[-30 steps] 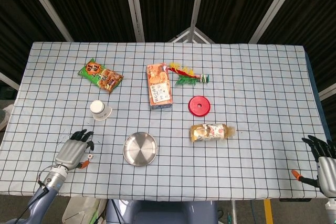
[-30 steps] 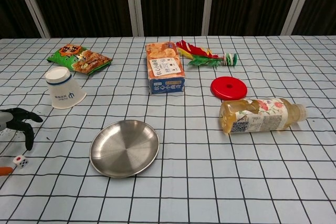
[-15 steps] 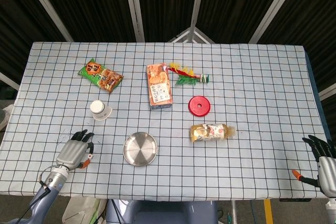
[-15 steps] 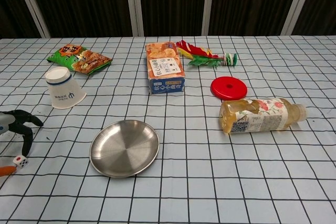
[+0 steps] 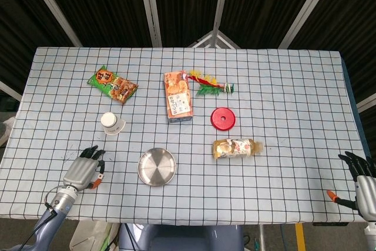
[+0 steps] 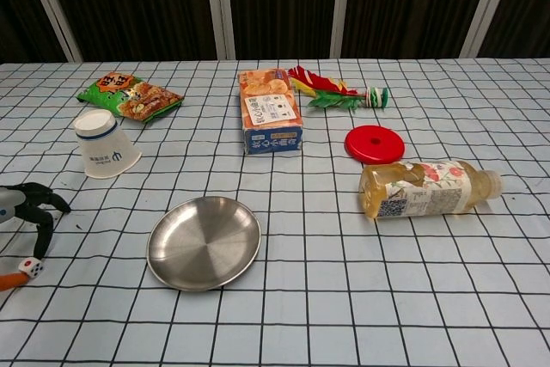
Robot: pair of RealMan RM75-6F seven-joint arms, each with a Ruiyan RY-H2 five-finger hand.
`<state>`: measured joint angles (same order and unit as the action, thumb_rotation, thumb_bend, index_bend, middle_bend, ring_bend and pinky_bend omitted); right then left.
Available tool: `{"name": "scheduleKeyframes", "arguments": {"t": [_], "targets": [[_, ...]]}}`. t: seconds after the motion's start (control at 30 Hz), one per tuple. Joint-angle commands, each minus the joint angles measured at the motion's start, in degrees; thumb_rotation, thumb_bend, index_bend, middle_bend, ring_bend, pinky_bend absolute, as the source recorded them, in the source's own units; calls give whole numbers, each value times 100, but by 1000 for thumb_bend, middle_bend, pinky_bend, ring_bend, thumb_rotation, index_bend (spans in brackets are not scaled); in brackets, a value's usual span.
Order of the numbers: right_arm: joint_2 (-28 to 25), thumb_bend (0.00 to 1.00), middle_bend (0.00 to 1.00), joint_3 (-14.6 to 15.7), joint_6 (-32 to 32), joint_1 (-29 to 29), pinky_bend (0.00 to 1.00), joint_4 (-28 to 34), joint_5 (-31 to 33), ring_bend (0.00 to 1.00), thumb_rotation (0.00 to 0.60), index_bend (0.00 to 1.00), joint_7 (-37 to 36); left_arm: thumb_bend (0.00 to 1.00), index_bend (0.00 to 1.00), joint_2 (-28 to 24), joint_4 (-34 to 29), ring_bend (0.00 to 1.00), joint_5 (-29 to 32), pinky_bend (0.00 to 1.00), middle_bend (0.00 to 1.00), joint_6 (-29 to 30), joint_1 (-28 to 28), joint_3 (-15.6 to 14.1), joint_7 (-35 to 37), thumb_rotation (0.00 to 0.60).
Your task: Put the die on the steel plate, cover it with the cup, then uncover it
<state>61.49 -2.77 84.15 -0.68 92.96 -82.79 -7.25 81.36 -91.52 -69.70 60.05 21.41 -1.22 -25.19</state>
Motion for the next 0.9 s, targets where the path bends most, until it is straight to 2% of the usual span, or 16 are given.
{"name": "scheduleKeyframes", "arguments": {"t": [0.03, 0.47, 0.7, 0.9], "targets": [[-2, 56, 141, 1, 5, -2, 0, 2, -3, 131, 600, 199, -1, 468, 533, 23, 20, 0, -63, 95, 144, 60, -17, 16, 111, 600], [3, 56, 141, 17, -2, 4, 0, 21, -34, 131, 600, 199, 24, 469, 536, -77, -204, 0, -561, 95, 154, 386, -73, 84, 763, 600], [-6, 56, 141, 9, -9, -4, 0, 17, 0, 131, 600, 200, -21, 468, 536, 212, -231, 0, -1006, 95, 156, 353, 188, 303, 1230, 600], [-24, 56, 141, -17, -47, 0, 0, -41, 66, 131, 600, 199, -140, 466, 536, 649, -138, 0, -969, 95, 157, 77, 565, 553, 876, 600]]}}
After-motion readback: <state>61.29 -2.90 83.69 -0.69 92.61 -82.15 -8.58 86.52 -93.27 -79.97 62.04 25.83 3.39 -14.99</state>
